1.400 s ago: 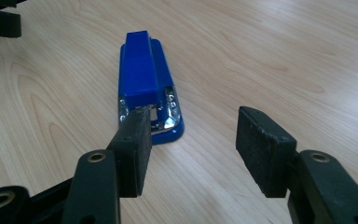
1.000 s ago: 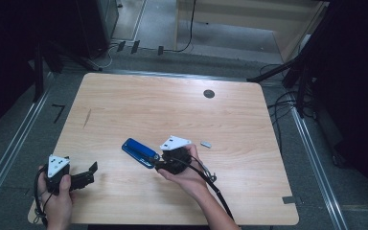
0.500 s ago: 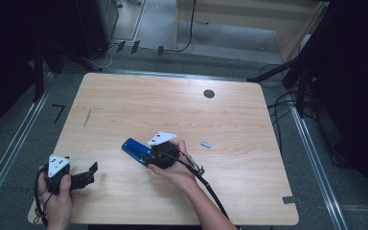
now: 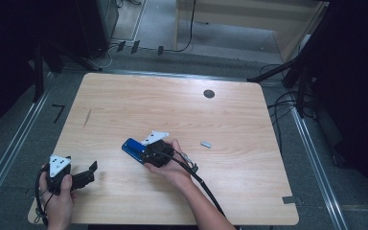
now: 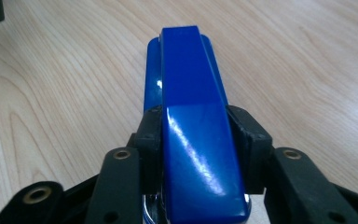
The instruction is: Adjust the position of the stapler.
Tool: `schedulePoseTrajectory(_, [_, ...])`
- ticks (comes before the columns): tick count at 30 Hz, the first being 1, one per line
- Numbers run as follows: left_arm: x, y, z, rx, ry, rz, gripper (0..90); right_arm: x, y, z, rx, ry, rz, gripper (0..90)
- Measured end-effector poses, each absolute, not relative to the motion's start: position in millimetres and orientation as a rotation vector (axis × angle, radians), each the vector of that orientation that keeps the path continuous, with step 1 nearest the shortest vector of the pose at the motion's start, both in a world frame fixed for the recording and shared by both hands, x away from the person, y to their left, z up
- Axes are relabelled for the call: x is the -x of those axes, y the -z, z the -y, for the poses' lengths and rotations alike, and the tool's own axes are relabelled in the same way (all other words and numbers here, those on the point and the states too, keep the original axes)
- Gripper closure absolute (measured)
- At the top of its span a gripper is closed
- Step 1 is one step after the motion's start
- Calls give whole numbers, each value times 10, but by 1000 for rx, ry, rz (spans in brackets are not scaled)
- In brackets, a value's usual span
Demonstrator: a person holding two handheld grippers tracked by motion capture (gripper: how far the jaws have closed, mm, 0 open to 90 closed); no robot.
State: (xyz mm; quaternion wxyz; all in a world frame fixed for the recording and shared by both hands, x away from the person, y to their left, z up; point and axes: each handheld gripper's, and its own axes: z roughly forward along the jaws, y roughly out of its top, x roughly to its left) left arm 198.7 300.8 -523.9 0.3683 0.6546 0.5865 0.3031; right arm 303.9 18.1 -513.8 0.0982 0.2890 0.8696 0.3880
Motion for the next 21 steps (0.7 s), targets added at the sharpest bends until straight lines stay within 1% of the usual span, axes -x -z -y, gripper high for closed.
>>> schedulePoseTrajectory(1, [-1987, 5239, -3009, -1682, -777, -1505, 63, -3038, 5152, -191, -851, -1146, -2582, 644])
schedulePoseTrajectory(11, [-1992, 5240, -3011, -1680, -770, -1510, 63, -3052, 5161, -205, -808, -1143, -2593, 667])
schedulePoseTrajectory(21, [-1992, 5241, -3014, -1668, -774, -1515, 63, -3010, 5143, -163, -763, -1117, -2611, 671])
